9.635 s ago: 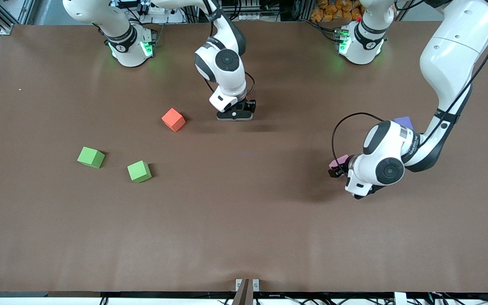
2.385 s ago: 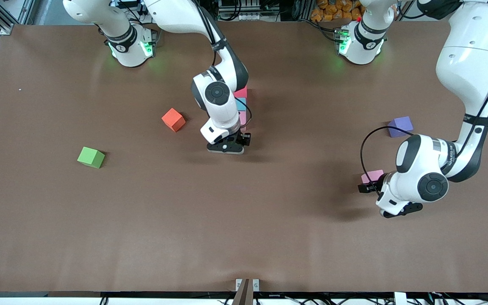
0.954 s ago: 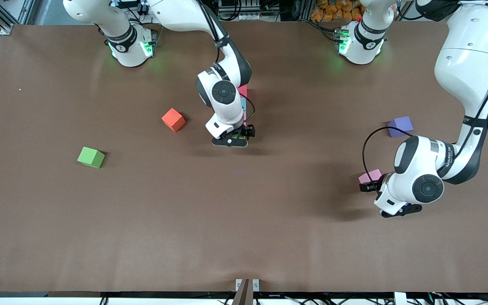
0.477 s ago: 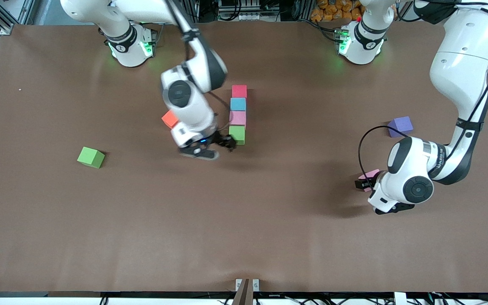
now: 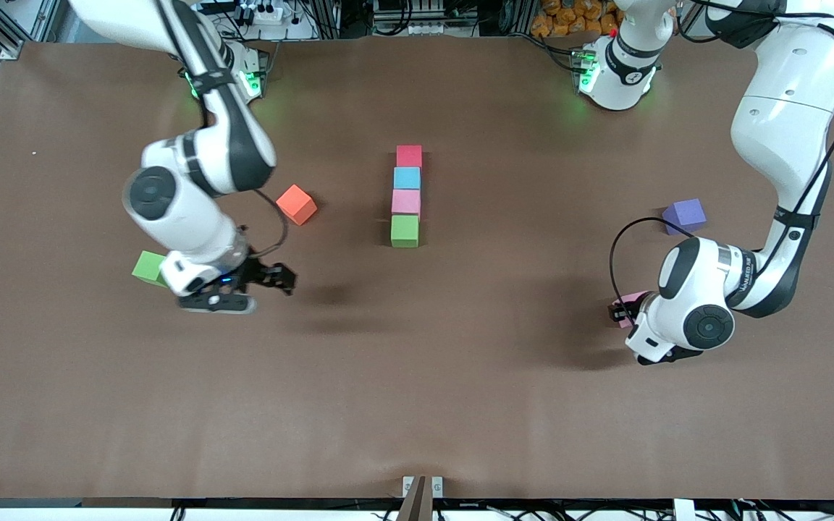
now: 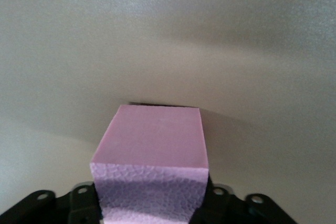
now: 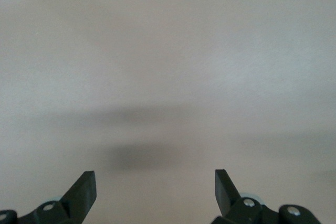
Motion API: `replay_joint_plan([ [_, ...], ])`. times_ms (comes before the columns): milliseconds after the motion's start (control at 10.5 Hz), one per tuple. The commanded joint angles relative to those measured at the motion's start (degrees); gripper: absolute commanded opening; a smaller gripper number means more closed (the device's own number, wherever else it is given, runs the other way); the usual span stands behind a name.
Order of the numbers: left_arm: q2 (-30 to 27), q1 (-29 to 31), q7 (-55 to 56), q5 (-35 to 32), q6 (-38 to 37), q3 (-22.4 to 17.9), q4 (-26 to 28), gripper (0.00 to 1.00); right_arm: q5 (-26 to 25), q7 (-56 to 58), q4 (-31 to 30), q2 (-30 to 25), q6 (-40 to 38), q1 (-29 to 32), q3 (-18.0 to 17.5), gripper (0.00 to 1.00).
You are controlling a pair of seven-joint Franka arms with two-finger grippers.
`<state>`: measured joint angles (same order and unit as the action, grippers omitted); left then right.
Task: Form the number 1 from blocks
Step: 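Grasp the last pink block with the left gripper while the right gripper withdraws, then carry the pink block to the column end beside green with the left gripper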
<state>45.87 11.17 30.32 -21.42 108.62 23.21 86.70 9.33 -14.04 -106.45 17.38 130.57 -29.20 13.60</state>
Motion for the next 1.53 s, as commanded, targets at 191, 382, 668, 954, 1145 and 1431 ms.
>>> replay_joint_plan([
  [191, -1.4, -2.0, 1.6, -1.4, -0.4, 0.7, -0.6, 0.0, -13.2, 2.2, -1.5, -10.4, -6.5, 15.8, -12.7, 1.0],
  [382, -1.6, -6.8, 4.6, 0.3, -0.4, 0.7, -1.8, 0.0, -13.8, 2.7, -0.2, -14.0, -10.8, 18.8, -14.0, 1.0],
  [668, -0.8, -15.1, 7.6, 5.3, 0.4, 0.7, -3.9, 0.0, -13.9, 7.1, 7.5, -15.2, -21.0, 21.4, -14.0, 1.0],
  [954, -0.1, -22.7, 10.4, 10.7, 4.9, 0.5, -6.1, 0.0, -13.9, 9.4, 11.9, -14.9, -25.4, 22.1, -12.3, 1.0],
  [1145, 1.8, -27.9, 14.0, 11.7, 7.8, 0.3, -7.8, 0.0, -12.9, 9.0, 14.7, -14.6, -29.0, 22.8, -11.1, 1.0],
  [1431, 4.3, -32.9, 17.3, 11.7, 8.3, 0.3, -10.8, 0.0, -10.1, 8.9, 17.0, -13.9, -29.7, 23.3, -8.9, 1.0],
])
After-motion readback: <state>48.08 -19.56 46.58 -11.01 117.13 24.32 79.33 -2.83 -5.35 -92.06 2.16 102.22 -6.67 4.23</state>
